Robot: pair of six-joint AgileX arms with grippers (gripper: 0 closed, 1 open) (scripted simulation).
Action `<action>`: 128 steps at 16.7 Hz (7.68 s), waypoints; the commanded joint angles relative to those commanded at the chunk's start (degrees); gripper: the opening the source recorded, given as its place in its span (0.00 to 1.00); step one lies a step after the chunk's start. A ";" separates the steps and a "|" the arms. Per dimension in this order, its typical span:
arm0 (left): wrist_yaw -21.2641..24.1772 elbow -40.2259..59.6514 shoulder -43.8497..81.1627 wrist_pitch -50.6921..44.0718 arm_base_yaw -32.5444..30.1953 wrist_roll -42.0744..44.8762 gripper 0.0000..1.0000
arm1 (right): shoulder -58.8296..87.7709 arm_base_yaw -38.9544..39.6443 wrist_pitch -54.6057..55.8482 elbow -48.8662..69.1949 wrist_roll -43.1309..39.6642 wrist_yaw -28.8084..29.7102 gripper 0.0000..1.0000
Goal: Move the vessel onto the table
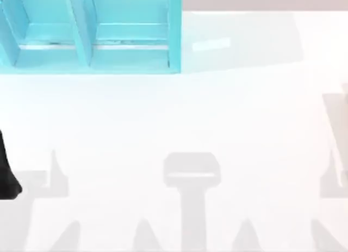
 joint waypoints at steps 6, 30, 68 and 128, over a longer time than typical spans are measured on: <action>0.00 0.00 0.00 0.00 0.00 0.00 1.00 | 6.02 -2.18 -5.47 5.86 -1.98 0.04 1.00; 0.00 0.00 0.00 0.00 0.00 0.00 1.00 | 105.95 -29.84 -77.50 93.19 -29.04 0.01 1.00; 0.00 0.00 0.00 0.00 0.00 0.00 1.00 | 109.66 -29.63 -55.59 75.00 -28.77 0.03 0.00; 0.00 0.00 0.00 0.00 0.00 0.00 1.00 | 128.38 48.49 -75.73 111.60 49.67 2.82 0.08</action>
